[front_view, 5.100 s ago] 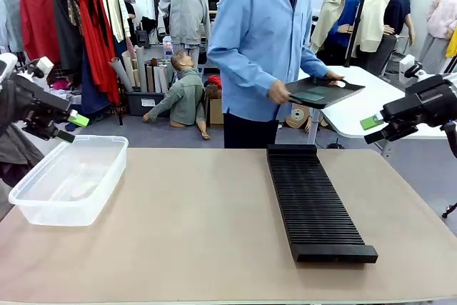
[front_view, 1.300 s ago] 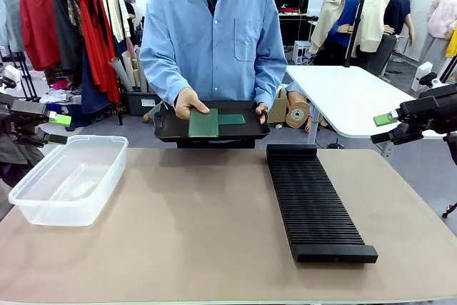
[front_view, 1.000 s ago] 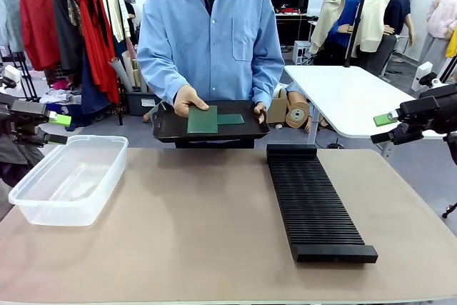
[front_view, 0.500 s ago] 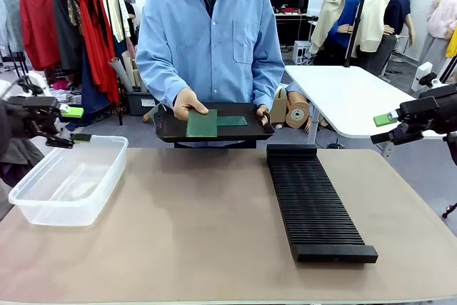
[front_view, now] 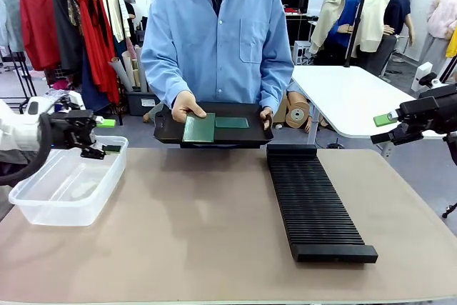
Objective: Sort PCBs into racks and boxes based on the side picked up.
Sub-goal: Pick up the Blank PCB handed by the Human.
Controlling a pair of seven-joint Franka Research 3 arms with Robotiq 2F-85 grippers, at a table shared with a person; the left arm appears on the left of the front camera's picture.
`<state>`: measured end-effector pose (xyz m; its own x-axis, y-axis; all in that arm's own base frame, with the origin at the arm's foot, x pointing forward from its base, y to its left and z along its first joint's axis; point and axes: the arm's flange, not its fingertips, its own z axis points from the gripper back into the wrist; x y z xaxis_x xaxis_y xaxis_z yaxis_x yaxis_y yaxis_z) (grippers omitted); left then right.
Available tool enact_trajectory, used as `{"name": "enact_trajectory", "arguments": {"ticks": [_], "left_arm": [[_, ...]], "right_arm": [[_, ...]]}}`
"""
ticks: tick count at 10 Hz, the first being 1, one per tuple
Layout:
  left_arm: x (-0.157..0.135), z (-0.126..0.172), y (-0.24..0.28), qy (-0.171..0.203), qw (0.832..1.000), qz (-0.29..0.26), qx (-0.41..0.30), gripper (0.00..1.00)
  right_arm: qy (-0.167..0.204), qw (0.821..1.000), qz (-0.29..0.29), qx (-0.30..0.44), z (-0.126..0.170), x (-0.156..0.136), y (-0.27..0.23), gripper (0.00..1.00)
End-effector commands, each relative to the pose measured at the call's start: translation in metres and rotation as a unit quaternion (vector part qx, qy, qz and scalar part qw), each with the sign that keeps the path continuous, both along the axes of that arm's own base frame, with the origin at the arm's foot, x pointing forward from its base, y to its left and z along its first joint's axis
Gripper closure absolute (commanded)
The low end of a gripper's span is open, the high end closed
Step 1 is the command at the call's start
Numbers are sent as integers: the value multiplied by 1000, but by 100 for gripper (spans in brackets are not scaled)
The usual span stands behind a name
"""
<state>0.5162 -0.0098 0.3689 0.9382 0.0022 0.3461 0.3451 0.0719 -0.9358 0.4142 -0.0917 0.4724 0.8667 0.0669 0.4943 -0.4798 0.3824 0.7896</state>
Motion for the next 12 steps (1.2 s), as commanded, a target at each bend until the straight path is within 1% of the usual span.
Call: {"name": "enact_trajectory", "arguments": {"ticks": [1,3,4,7,9,12], "left_arm": [[5,3,-15,8,1000,14,-23,0],[-1,-1,-41,4,1000,7,-29,0],[0,-2,-51,-8,1000,5,-30,0],[16,-7,-73,-19,999,14,-29,0],[29,-10,-84,-31,999,15,-41,0],[41,-18,-113,-31,999,11,-36,0]], "right_arm": [[1,1000,-1,4,2,1,1,0],[1,1000,-1,4,2,1,1,0],[1,1000,-1,4,2,1,1,0],[1,1000,-1,4,2,1,1,0],[1,1000,-1,4,2,1,1,0],[1,1000,-1,4,2,1,1,0]]}}
